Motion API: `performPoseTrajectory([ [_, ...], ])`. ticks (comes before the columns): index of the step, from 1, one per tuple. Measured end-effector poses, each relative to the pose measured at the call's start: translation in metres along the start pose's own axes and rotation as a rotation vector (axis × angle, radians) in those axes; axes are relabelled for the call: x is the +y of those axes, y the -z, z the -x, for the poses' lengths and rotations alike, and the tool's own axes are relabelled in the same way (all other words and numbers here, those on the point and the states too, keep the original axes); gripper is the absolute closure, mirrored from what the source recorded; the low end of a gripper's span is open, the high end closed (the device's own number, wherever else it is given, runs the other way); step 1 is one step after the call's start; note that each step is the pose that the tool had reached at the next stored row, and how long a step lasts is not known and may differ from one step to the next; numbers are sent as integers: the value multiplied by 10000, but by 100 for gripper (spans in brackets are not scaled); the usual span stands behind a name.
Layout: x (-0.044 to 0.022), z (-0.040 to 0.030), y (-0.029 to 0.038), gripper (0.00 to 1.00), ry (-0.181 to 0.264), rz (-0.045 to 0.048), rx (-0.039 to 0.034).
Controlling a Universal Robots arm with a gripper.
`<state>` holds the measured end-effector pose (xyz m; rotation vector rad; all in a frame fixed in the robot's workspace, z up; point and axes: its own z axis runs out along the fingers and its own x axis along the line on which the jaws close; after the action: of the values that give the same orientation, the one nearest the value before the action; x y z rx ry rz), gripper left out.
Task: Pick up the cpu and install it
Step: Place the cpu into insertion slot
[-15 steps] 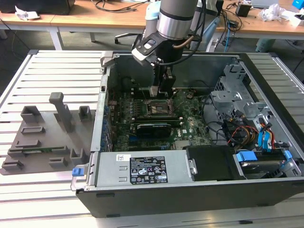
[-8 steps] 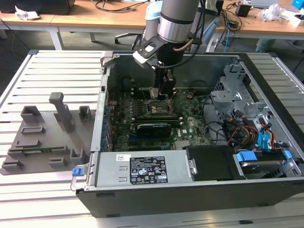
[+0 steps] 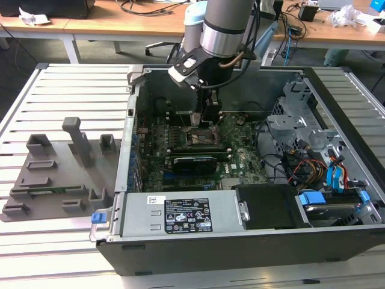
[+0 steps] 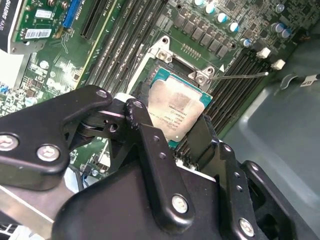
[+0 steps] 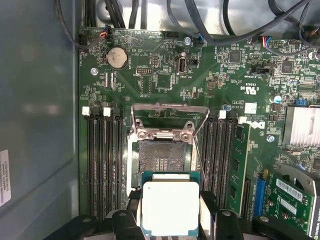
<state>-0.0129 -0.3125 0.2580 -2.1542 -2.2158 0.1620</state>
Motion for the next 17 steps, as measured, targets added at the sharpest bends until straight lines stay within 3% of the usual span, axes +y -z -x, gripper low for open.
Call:
performPoseTrajectory([
  [6,63,-4,-119,45,-197,-33,22],
  [8,94,-6,-195,45,-285,-52,33],
  [15,116,-12,-341,45,-314,-67,36],
  [17,124,-14,-411,45,-314,-69,36],
])
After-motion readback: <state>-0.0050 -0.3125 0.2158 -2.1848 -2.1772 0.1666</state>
